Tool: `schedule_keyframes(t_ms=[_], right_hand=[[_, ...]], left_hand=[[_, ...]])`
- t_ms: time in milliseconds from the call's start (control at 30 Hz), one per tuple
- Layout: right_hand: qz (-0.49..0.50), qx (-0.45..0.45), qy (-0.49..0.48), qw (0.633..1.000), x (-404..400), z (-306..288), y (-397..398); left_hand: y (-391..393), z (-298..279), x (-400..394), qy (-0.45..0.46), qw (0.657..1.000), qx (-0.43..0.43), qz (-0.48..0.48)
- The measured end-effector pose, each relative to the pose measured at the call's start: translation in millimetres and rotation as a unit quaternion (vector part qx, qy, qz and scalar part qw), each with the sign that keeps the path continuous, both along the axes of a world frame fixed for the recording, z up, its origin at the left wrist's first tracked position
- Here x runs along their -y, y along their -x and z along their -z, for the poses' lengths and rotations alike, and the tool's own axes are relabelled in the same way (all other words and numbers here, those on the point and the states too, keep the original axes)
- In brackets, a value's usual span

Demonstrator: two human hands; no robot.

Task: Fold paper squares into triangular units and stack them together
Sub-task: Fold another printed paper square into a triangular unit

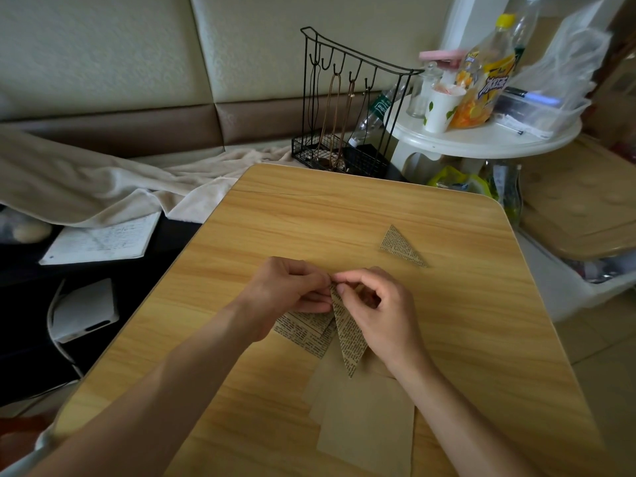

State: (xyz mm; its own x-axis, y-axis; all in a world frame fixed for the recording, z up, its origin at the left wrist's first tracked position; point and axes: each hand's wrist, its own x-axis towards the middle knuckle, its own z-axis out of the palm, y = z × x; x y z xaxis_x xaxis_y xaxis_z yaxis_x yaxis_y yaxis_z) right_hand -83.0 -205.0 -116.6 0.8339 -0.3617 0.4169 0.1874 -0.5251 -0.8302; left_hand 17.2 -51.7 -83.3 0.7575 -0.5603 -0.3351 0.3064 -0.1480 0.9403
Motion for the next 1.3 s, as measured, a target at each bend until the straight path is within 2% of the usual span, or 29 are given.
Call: schedule_keyframes(t_ms=[300, 500, 700, 1033, 1200, 1300], right_hand=[[-0.001, 0.014, 0.031, 0.999, 1, 1, 0], [-0.002, -0.053, -0.1, 0.994, 2, 2, -1], [-0.021, -0.068, -0.173, 0.982, 8, 0, -2], [-0.027, -0.091, -0.162, 0.982, 11, 1, -4], [-0.03, -0.1, -0.14, 0.985, 10, 3, -5], [-0.032, -0.094, -0.143, 0.985, 10, 4, -5]], left_hand=[[-1, -2, 0, 0.018, 1.0, -0.01, 0.0], [-2, -1, 2, 0.013, 0.999, -0.022, -0.034], [-3, -4, 1, 0.037, 0.996, -0.054, -0.055], [-6, -1, 2, 0.069, 0.99, -0.087, -0.088], [-1, 3, 4, 0.018, 0.999, -0.041, 0.002], [2, 6, 6, 0.005, 1.0, -0.021, 0.004]])
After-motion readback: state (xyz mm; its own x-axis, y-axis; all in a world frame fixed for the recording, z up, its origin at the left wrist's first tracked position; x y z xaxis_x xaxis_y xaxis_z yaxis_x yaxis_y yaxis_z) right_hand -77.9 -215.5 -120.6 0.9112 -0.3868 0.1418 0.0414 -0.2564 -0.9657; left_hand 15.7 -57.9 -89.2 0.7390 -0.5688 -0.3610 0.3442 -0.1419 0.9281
